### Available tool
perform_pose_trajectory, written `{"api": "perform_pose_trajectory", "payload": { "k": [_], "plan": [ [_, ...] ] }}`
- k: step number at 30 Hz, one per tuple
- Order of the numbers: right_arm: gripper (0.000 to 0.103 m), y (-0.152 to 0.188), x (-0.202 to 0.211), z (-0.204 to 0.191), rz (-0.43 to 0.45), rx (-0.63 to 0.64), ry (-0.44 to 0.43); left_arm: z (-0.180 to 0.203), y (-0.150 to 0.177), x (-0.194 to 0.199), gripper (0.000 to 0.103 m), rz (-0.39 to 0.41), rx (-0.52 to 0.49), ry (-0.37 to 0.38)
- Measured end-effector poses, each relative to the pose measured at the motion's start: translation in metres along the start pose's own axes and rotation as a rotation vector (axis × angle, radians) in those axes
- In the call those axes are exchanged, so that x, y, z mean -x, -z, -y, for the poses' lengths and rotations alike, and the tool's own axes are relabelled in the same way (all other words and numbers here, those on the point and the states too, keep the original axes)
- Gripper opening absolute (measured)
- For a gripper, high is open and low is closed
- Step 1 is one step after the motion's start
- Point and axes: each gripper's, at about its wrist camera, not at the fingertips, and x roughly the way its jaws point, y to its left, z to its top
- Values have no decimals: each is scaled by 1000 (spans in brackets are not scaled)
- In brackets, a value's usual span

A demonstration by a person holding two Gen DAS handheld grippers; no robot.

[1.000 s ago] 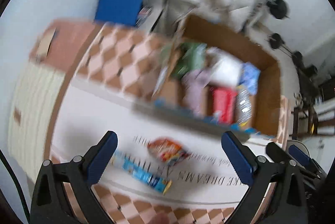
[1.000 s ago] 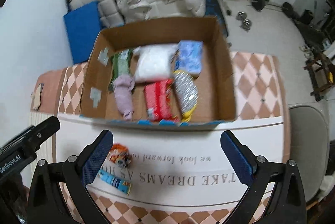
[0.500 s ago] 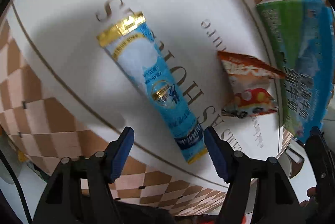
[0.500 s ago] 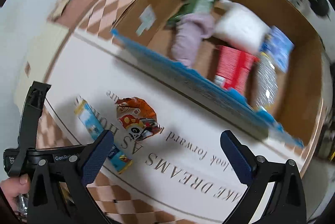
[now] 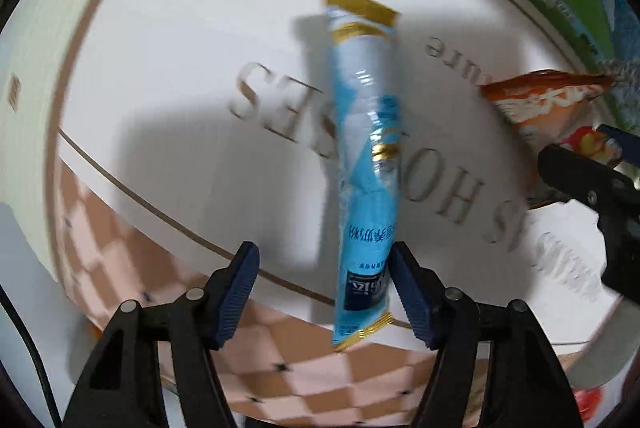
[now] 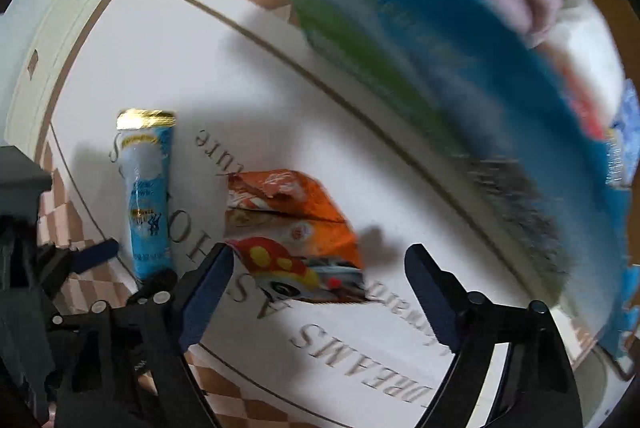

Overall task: Organize soft objects
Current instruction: 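Grasp the blue-and-gold tube with the left gripper while the right grasps the orange snack bag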

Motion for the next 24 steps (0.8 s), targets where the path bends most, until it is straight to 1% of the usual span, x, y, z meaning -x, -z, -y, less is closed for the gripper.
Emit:
{"api": "perform_pose_trajectory", "payload": {
  "k": [2, 3, 4, 5, 7, 8, 9, 10, 11, 14, 16, 19, 21, 24],
  "plan": [
    [68, 1, -9, -1, -16, -2, -3, 0, -3, 1, 65, 9, -28, -26],
    [66, 3, -12, -1, -22, -5, 1, 0, -5, 0, 65, 10, -33, -30],
    [58, 6, -15, -1, -26, -12, 10, 1, -7, 0, 65, 16, -34, -32],
    [56, 10, -18, 1, -33, -25, 20, 2, -8, 1, 65, 25, -32, -25],
    [56, 23, -22, 9, -42, -72, -8, 12, -8, 3, 62, 40, -47, -24],
    [55, 31, -24, 14, -46, -99, -26, 17, -8, 4, 52, 47, -58, -21],
    [55, 40, -25, 20, -48, -125, -27, 26, -7, 6, 37, 53, -83, -19],
    [55, 52, -25, 25, -44, -152, -32, 36, -4, 8, 29, 57, -119, -21],
    [55, 59, -26, 27, -41, -166, -36, 45, -1, 8, 23, 59, -148, -28],
    [55, 94, -29, 36, -48, -236, -46, 79, 13, 7, 21, 70, -230, -27],
    [55, 121, -32, 44, -58, -310, -73, 101, 27, 6, 20, 73, -286, -23],
    [55, 151, -35, 59, -61, -413, -116, 126, 49, 3, 18, 69, -345, -1],
    [55, 171, -37, 73, -59, -494, -154, 135, 54, 3, 16, 64, -350, 23],
    [55, 181, -36, 86, -52, -548, -160, 136, 60, 4, 14, 46, -331, 68]
  ]
}}
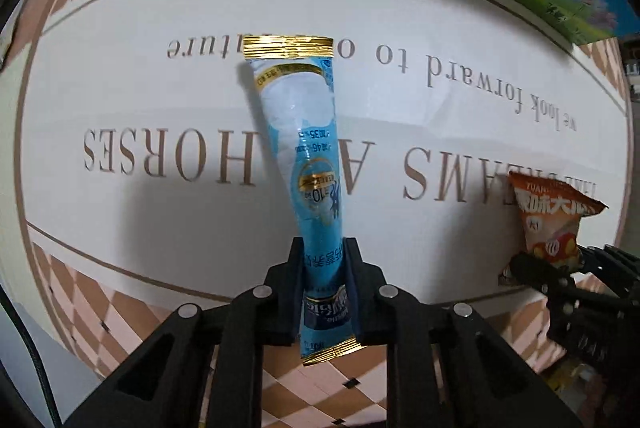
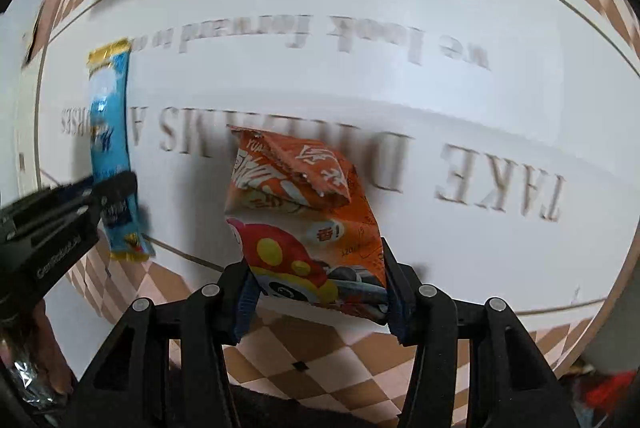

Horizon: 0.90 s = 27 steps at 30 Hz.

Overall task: Organize soft objects
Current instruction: 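Grasp the blue-and-gold tube with the left gripper while the right grasps the orange snack bag, then lower the tube and orange bag into the box and open both grippers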

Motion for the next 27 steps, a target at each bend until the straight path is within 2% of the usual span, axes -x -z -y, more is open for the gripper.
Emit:
{"api": "perform_pose_trajectory", "payload": {
  "k": [3, 9, 12, 14, 16, 22, 27],
  "plan": [
    [54, 0, 4, 12, 29, -41, -10, -12, 3, 6, 13, -6, 28, 35],
    [53, 3, 16, 14, 73, -77, -53, -33, 6, 20, 13, 13, 50, 54],
    [53, 7, 21, 11, 86, -71, -70, -27, 8, 36, 13, 34, 44, 61],
    [53, 10, 27, 10, 95, -67, -91, -42, 8, 52, 13, 55, 35, 69],
    [52, 12, 39, 25, 109, -70, -115, -38, 12, 70, 13, 85, 22, 84],
    [52, 20, 105, 48, 177, -69, -216, -24, 6, 144, 13, 200, -20, 138],
    [52, 19, 173, 58, 284, -54, -255, -8, -36, 202, 13, 298, -68, 155]
  ]
}}
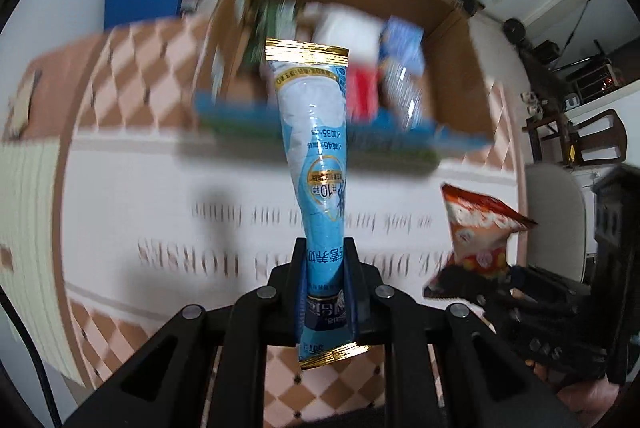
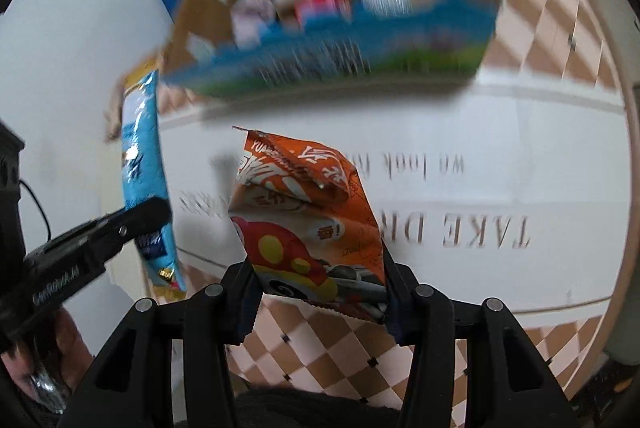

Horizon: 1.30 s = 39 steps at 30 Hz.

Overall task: Organize soft objects
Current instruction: 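Lower the tube and orange bag into the box and open both grippers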

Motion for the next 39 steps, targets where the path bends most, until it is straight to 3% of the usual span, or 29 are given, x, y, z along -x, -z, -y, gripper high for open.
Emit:
{"api": "perform_pose_trajectory", "payload": {
  "k": [6, 11, 19, 26, 28, 30, 33, 35, 39],
  "plan": [
    [52, -48, 60, -6, 134, 37, 38, -5, -77, 4, 13, 54, -39, -65],
    [52, -94, 68, -12, 185, 16, 99, -26, -123, -21, 13, 21, 3, -87],
    [52, -155, 31, -10, 144, -24, 192, -45, -171, -74, 13, -75, 15, -187],
    [52, -190, -19, 16, 65, -90, 257, -53, -184, -114, 14, -143, 5, -260],
    [52, -194, -26, 19, 54, -96, 272, -60, -186, -125, 17, -177, 25, -276],
    [53, -198, -35, 21, 29, -99, 297, -70, -185, -136, 30, -236, 70, -263],
    [62, -201, -47, 25, -13, -114, 329, -77, -184, -141, 39, -238, 66, -263],
    [83, -202, -50, 26, -18, -129, 304, -76, -183, -139, 44, -229, 61, -244],
    [92, -203, -53, 18, -11, -113, 319, -73, -181, -132, 57, -210, 57, -224]
  ]
}}
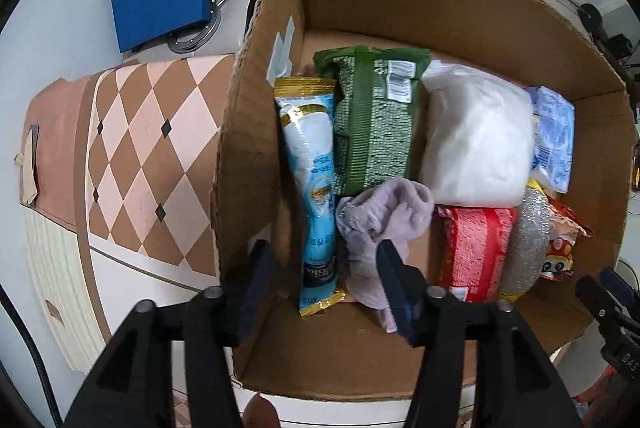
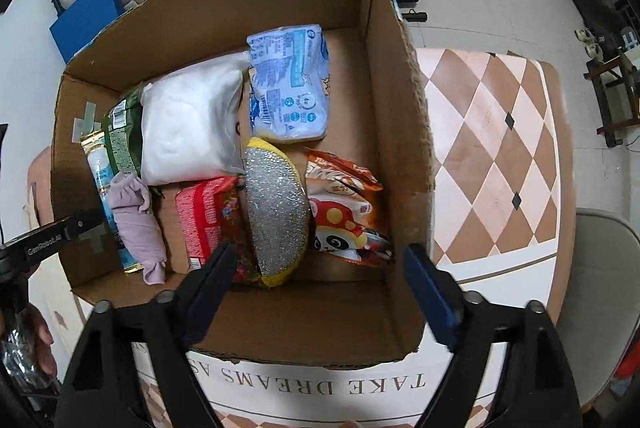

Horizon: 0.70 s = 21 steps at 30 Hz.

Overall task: Organize soft objects
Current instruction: 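Lower the tube and orange bag into the box and open both grippers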

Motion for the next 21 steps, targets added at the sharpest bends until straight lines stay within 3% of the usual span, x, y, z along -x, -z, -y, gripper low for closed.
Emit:
{"api": "perform_pose_trajectory", "payload": {
  "k": [1, 3, 6, 10, 21],
  "plan": [
    [94, 0, 0, -1, 0, 2, 1, 2, 2, 3, 61, 6, -6, 1],
    [95, 0, -1, -4, -3, 4, 4, 5, 5, 11, 81, 30, -21, -9],
    [103, 2, -1, -8, -4, 8, 5, 11, 8, 21, 93, 62, -33, -1],
    [103, 6, 2, -14, -4, 31, 13, 15, 14, 32, 94, 93, -18, 42],
    [103, 18, 9, -20, 21, 59, 40, 30, 41, 35, 94, 106, -57, 10]
  ]
}}
